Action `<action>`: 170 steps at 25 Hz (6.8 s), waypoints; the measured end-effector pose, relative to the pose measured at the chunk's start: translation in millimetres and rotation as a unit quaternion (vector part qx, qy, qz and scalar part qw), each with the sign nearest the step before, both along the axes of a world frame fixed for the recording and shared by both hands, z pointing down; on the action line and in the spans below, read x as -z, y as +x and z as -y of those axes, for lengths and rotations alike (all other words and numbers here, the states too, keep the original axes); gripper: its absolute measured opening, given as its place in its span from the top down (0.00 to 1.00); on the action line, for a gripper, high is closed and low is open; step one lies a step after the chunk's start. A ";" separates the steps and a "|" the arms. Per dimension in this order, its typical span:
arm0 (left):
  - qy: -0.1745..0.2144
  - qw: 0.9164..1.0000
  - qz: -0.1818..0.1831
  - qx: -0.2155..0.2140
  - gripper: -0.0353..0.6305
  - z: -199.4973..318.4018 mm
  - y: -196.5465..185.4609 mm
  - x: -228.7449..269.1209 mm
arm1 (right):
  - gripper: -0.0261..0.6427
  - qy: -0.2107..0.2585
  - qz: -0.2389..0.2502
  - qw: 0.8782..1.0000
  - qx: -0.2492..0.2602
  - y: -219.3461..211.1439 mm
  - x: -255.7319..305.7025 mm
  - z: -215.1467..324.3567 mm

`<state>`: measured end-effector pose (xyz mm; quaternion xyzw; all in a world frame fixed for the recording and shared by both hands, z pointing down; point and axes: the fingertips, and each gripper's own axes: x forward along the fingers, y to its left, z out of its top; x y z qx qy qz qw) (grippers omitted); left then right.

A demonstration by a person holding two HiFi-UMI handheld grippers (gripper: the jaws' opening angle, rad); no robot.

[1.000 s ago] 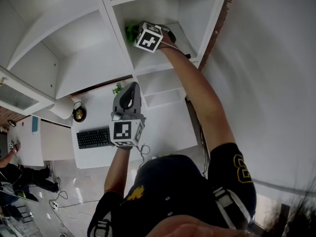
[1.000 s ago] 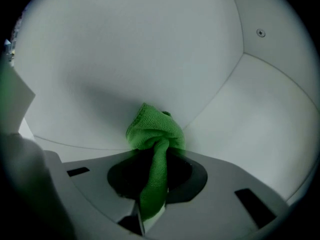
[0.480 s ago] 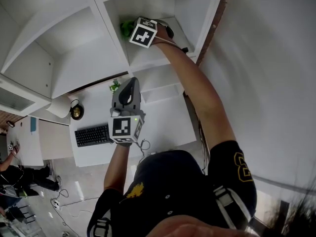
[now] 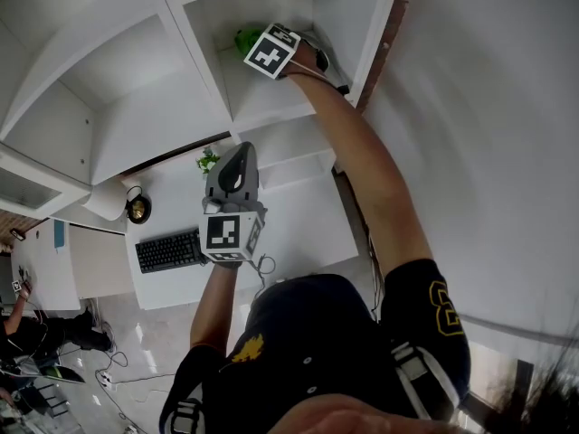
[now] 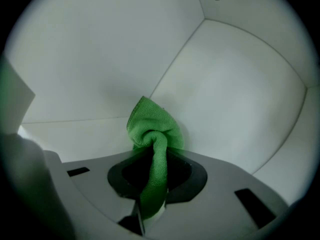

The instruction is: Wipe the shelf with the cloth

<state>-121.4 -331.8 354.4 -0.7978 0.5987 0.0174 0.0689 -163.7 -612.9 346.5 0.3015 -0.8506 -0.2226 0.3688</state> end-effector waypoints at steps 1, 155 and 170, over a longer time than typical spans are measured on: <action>-0.003 1.000 0.000 -0.002 0.92 -0.3 0.2 -1.1 | 0.89 -0.006 0.003 1.000 -0.017 6.0 -0.7 4.8; 0.009 0.999 -0.017 -0.036 0.92 -65.0 5.2 -2.2 | 0.90 -0.168 0.139 0.974 -0.064 -5.0 -0.3 -166.9; 0.008 1.000 -0.010 -0.016 0.92 -45.6 -9.7 -3.1 | 0.90 -0.176 0.130 0.974 -0.067 9.6 -14.6 -163.2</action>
